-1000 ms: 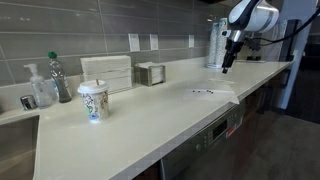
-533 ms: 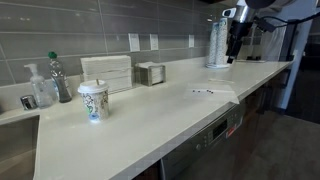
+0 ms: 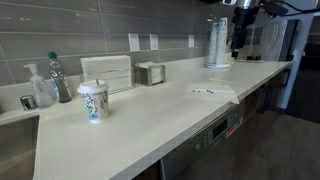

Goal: Pick up the plastic white spoon, push the topmost beam onto the napkin with the plastic white spoon, put the plastic white spoon on the right side of the kitchen counter

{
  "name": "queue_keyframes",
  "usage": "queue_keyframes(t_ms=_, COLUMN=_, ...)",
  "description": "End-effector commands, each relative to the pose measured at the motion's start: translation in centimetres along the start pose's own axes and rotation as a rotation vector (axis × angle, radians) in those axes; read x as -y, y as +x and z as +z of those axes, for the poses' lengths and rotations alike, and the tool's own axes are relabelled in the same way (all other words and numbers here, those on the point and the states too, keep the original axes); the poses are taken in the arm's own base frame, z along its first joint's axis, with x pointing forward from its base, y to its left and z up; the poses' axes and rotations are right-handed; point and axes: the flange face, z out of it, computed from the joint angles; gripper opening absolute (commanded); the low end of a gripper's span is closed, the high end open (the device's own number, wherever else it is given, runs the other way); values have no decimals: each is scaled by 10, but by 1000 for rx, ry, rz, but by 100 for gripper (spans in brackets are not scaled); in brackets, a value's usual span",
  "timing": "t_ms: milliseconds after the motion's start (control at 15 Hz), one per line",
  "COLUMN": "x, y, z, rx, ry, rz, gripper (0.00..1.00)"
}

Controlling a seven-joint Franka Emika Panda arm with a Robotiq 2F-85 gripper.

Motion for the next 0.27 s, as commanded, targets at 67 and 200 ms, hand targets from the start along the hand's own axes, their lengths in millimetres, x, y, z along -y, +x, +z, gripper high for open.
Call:
queue_keyframes(t_ms=67, x=1, y=-1, z=1, rx=5, ry=3, rz=0, gripper=100)
queue_keyframes(t_ms=200, x=1, y=-1, z=2, rx=5, ry=3, rz=0, gripper=100)
